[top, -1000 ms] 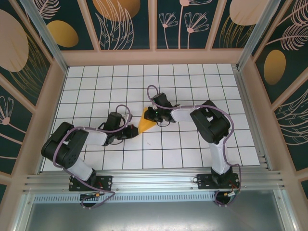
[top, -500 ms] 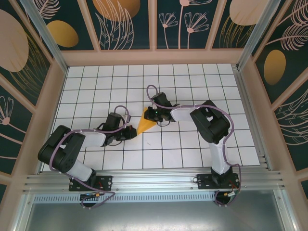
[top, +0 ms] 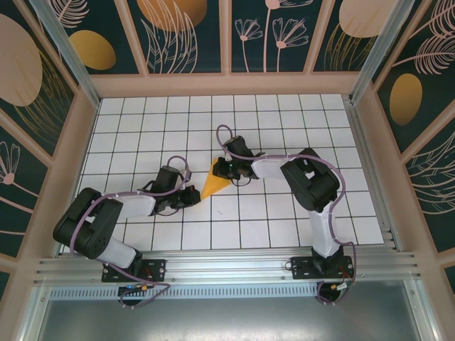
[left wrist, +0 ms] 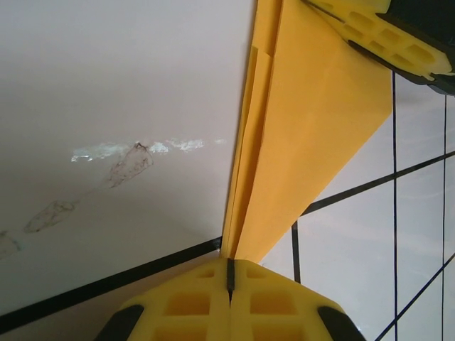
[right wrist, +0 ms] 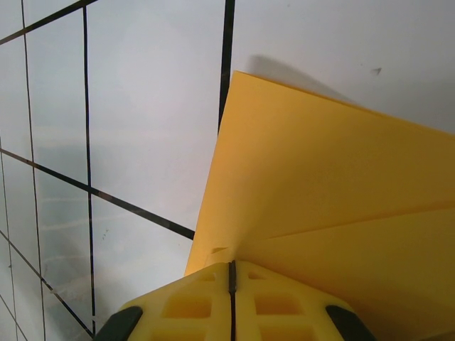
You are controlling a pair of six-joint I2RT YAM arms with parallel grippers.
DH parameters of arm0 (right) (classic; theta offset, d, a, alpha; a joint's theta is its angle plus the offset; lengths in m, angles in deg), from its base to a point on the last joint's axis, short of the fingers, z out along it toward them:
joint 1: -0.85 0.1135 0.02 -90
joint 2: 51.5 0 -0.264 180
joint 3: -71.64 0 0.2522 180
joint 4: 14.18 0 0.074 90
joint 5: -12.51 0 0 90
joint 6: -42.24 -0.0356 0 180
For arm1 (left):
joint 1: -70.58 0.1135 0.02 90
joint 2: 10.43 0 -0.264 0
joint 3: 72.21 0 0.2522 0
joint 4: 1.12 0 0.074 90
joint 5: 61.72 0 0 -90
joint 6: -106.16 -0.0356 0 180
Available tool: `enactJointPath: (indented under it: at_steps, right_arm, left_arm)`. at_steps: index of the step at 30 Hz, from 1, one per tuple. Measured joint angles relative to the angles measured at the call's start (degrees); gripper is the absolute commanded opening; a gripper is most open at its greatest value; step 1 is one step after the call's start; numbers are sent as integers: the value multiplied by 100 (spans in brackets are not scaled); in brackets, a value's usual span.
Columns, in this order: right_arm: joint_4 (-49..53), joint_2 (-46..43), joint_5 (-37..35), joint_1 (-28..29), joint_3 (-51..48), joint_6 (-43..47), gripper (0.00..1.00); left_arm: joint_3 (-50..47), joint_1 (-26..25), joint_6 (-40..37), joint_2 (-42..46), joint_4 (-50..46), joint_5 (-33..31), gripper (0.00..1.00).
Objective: Fold a paper plane with a square sheet of paper (pick it up from the middle)
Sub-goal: Fourth fold the wing at the center of the table.
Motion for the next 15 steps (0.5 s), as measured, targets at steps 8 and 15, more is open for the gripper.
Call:
enactJointPath:
  at_steps: [8, 15]
  right_arm:
    - [37, 42, -22, -61, 76, 39, 11]
    - [254, 63, -63, -101, 258, 175, 14]
  left_arm:
    - [66, 0, 24, 332, -723, -249, 0]
    - [358, 2, -13, 894, -1923, -754, 3]
